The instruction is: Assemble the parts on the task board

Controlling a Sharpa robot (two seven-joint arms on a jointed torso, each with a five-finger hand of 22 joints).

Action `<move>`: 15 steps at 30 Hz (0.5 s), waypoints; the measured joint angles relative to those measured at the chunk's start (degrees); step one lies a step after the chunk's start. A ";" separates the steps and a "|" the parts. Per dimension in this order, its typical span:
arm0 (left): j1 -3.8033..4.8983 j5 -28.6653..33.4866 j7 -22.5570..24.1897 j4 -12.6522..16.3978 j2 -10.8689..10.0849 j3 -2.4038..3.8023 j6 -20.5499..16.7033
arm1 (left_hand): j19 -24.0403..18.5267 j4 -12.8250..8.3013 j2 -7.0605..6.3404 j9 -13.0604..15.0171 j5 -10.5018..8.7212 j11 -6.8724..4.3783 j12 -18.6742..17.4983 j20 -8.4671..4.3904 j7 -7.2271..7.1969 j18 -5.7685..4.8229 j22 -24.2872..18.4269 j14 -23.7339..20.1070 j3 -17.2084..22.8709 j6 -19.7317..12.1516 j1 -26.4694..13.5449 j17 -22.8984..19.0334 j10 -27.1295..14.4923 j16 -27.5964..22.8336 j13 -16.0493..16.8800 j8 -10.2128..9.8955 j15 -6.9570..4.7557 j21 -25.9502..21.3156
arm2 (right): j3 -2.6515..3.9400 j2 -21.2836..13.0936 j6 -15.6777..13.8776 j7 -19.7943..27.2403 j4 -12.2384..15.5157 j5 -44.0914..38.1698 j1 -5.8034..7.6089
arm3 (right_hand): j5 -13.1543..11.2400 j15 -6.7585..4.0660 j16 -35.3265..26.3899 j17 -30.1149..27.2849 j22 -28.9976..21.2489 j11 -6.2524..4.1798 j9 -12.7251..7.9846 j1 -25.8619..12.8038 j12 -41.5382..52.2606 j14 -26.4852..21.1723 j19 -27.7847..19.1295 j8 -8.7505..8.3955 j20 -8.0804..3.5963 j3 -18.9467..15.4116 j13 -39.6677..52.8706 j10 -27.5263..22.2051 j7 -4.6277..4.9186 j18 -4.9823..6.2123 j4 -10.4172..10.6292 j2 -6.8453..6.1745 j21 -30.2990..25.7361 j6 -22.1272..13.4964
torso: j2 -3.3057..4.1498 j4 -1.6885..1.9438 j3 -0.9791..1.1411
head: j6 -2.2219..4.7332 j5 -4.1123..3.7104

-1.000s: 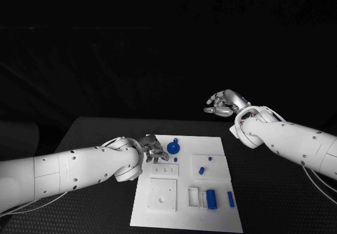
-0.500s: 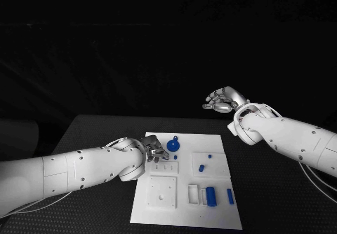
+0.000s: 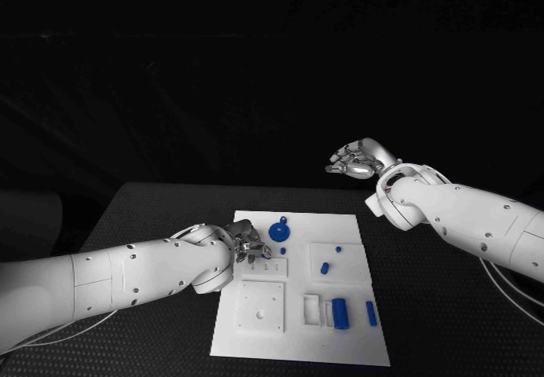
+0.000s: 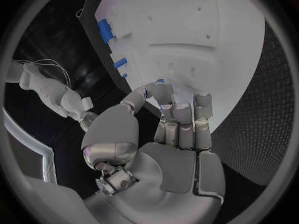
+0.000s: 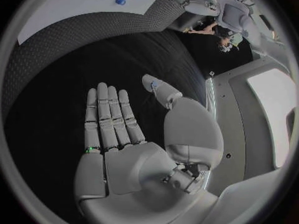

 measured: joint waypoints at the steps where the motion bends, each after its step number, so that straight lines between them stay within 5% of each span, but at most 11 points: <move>1: -0.12 -0.03 -0.02 0.00 -0.02 0.00 -0.02 | 0.00 0.02 0.00 0.00 0.00 0.00 0.00 0.00 0.00 0.00 0.00 0.00 0.04 0.00 0.00 0.00 0.00 0.00 0.00 0.00 0.00 0.00 | 0.00 0.00 0.07 0.06 0.00 0.12 0.00 | 0.00 0.03 -0.21 -0.02 0.00 0.08 -0.07 0.00 -0.10 0.03 0.00 0.00 0.00 -0.08 -0.07 0.08 0.00 0.00 0.08 0.00 -0.10 0.00 | -0.01 0.00 0.00 | -0.03 0.00; 15: -1.54 -1.12 -0.05 0.19 -0.21 0.00 -0.08 | 0.00 -0.04 0.15 0.00 0.33 -0.16 0.61 0.00 0.00 0.00 -0.01 0.10 0.11 0.00 -0.14 0.17 -0.20 0.49 0.32 0.22 0.09 0.24 | 0.00 0.09 0.53 0.25 0.03 0.77 0.00 | 0.47 0.20 -0.56 -0.28 -0.05 0.08 -0.23 0.00 -0.98 0.22 -0.20 0.02 0.20 -0.08 -0.42 0.49 0.00 0.00 0.07 0.00 -0.54 0.01 | -0.02 0.03 -0.01 | -0.31 -0.06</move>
